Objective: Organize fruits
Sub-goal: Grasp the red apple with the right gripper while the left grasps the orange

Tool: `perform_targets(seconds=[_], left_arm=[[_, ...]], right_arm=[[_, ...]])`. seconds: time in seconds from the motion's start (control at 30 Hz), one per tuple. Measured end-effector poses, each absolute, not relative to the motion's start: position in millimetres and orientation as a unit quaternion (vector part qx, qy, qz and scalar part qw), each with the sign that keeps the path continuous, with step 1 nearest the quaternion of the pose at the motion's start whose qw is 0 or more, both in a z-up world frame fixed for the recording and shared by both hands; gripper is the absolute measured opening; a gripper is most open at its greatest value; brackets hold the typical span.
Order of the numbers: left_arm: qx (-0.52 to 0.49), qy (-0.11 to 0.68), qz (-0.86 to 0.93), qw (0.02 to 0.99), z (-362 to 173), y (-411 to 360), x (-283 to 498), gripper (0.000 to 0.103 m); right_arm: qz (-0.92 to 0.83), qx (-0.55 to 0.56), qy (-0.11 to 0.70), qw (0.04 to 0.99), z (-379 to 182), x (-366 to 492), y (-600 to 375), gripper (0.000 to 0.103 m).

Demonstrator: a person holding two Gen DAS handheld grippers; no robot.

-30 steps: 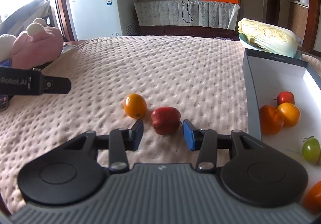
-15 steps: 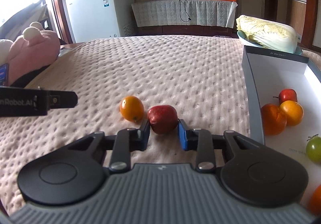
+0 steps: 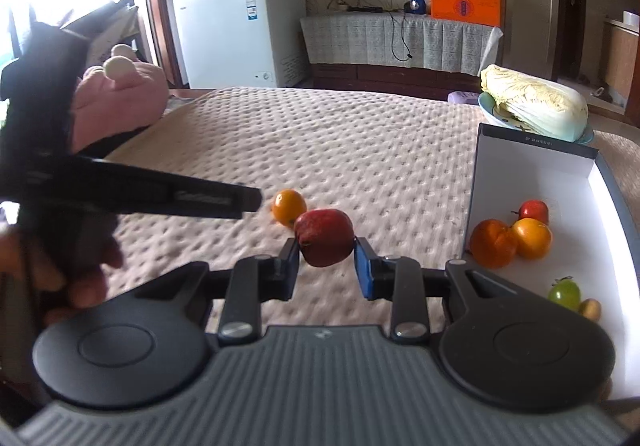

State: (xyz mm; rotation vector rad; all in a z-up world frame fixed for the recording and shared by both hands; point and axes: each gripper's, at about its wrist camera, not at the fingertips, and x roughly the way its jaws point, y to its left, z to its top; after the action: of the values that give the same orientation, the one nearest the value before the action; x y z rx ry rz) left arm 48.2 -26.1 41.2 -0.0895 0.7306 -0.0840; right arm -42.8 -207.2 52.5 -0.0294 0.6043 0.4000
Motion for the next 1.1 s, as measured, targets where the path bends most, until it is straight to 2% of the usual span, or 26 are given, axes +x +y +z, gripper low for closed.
perform_targets(seconds=[0.37,0.9,1.0,1.1], left_arm=[[-0.031,0.375,-0.035,0.926,14.9,-64.3,72.7,0.056],[-0.018,0.357,-0.018,0.934,10.3,-79.8,79.6,0.056],[-0.016,0.356,-0.017,0.934,10.3,-78.9,79.2,0.054],[-0.017,0.356,-0.015,0.934,10.8,-76.3,78.4,0.046]], right_arm=[[0.215,-0.001,0.291,0.932,65.9,-62.6,-229.7,0.033],[0.211,0.005,0.288,0.934,69.2,-70.2,-246.9,0.033],[0.210,0.006,0.288,0.934,69.3,-69.8,-247.7,0.033],[0.211,0.007,0.288,0.934,69.6,-70.0,-247.2,0.033]])
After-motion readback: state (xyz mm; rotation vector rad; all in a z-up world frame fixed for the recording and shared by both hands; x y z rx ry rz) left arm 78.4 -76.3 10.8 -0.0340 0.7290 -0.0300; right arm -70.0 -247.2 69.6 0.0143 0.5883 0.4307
